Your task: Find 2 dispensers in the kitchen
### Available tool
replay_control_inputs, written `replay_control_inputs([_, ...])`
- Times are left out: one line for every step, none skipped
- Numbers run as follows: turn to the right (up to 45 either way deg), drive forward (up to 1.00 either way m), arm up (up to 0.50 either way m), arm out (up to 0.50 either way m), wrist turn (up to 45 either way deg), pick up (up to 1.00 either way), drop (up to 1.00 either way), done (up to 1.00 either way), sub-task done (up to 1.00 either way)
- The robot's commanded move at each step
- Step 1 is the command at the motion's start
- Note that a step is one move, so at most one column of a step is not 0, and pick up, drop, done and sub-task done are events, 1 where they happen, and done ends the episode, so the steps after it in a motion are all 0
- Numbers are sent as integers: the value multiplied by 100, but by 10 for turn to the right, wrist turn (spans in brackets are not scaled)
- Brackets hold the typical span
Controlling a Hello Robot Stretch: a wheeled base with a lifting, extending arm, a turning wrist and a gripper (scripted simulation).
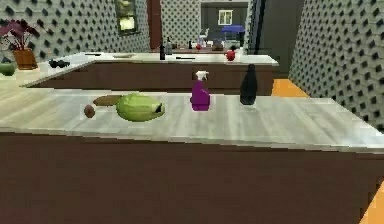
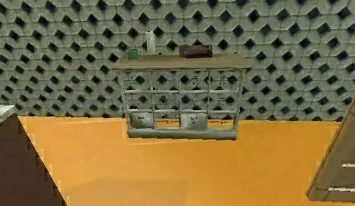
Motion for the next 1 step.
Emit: replay_control_inputs([450,0,0,0,0,0,0,0,0])
